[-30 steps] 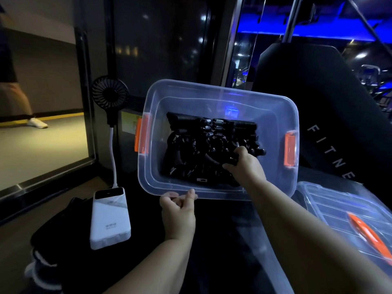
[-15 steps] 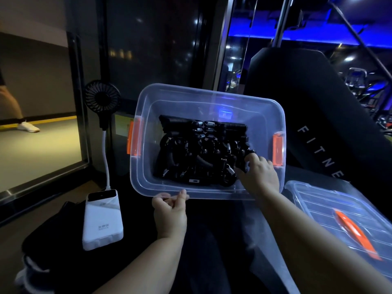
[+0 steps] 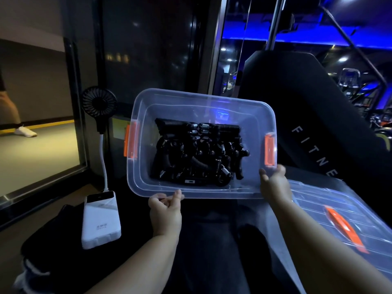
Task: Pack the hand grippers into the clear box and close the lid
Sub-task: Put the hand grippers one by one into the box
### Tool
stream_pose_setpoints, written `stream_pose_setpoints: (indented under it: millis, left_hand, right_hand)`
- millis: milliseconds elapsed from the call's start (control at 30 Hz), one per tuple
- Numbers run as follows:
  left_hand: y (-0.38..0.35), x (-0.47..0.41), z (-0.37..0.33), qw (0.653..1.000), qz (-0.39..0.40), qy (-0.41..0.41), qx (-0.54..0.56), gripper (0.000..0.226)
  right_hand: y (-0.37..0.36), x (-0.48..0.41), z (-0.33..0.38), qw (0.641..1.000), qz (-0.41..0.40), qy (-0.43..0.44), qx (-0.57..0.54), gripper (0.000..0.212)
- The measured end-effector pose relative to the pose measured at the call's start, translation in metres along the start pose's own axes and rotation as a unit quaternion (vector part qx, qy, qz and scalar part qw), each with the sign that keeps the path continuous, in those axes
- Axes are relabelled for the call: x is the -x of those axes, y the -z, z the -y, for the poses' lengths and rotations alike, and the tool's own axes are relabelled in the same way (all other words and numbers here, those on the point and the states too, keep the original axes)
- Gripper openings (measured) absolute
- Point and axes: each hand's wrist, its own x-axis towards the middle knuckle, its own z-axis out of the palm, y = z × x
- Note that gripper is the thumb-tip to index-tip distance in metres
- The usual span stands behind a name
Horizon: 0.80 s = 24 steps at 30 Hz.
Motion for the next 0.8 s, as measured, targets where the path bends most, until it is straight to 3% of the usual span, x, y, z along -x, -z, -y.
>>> stream_pose_setpoints:
  millis: [100, 367, 800]
  left_hand:
    - [0.001, -0.001, 0.002, 1.0, 0.0, 0.005, -0.001, 0.029]
    - [0.01, 0.0, -0.006, 0.999, 0.014, 0.045, 0.015, 0.031]
    - [0.017, 0.021, -0.024, 0.995, 0.084, 0.057, -0.007, 0.025]
  right_hand:
    - [0.002, 0.0, -0.003, 1.0, 0.018, -0.002, -0.01, 0.029]
    - [0.01, 0.011, -0.006, 0.999, 0.041, 0.001, 0.002, 0.017]
    - [0.064, 0.045, -0.023, 0.999, 0.016, 0.007, -0.041, 0.015]
